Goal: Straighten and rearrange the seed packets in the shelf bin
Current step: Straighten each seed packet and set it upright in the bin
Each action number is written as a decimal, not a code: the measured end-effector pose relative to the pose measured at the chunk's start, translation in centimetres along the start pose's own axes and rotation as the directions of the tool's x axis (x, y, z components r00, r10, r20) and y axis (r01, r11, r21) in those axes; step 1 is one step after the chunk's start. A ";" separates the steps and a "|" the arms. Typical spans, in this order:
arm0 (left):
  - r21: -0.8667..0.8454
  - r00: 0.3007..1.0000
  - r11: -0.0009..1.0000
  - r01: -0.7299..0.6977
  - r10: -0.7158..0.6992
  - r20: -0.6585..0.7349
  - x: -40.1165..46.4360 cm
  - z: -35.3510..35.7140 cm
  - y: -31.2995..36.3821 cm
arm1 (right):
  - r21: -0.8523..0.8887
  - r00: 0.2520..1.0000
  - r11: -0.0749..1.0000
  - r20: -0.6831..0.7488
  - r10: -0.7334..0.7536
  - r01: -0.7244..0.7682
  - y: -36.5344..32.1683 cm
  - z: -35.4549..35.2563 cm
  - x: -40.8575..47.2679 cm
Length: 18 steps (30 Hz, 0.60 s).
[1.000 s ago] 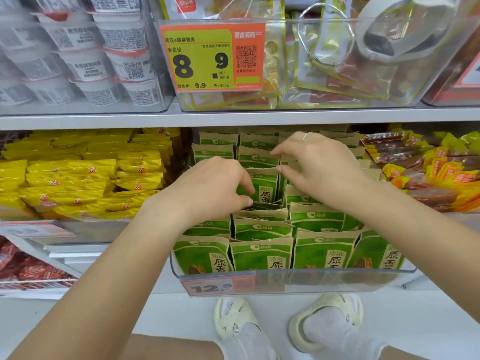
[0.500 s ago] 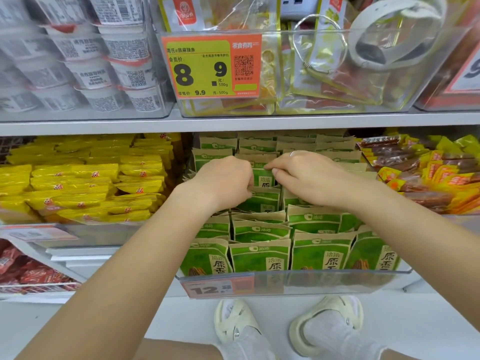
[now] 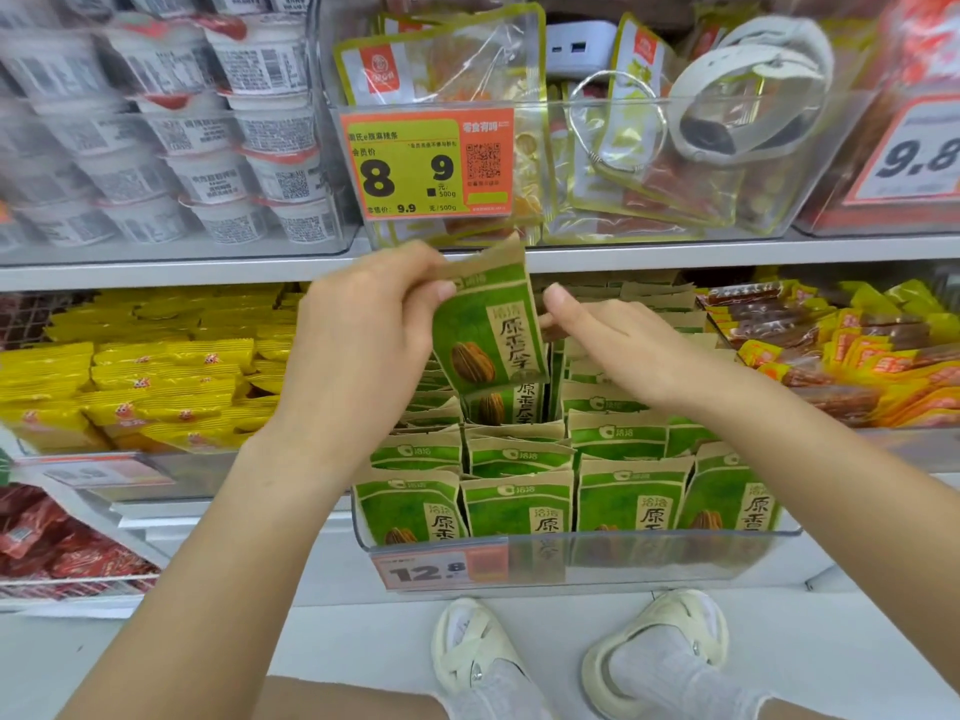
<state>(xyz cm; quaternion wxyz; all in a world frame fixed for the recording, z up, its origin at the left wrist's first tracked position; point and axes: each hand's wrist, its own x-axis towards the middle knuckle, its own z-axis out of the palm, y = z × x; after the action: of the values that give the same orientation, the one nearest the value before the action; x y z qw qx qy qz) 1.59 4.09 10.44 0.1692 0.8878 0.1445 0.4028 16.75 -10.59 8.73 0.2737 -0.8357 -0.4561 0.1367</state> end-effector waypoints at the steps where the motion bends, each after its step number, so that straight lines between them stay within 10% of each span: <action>1: -0.027 0.999 0.999 -0.018 0.016 -0.046 0.1 -0.6 0.3 | 0.085 1.000 0.996 -0.013 -0.028 0.029 -0.3 -0.2 -0.6; 9: -0.384 0.991 0.923 -0.003 -0.047 -0.123 0.3 -4.2 4.6 | 0.528 0.954 0.808 -0.268 -0.132 0.260 -3.8 -1.1 -5.3; 18: -0.642 0.779 0.447 0.623 -0.281 0.560 -11.6 -1.4 6.5 | 0.855 0.973 0.516 -0.162 0.166 0.054 -2.8 5.4 -14.6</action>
<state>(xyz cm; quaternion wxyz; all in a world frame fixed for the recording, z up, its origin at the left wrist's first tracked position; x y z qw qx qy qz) -6.11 -6.11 6.30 0.6768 0.6972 0.1483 0.1839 4.26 -19.80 5.66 0.6934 -0.6170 -0.2689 0.2571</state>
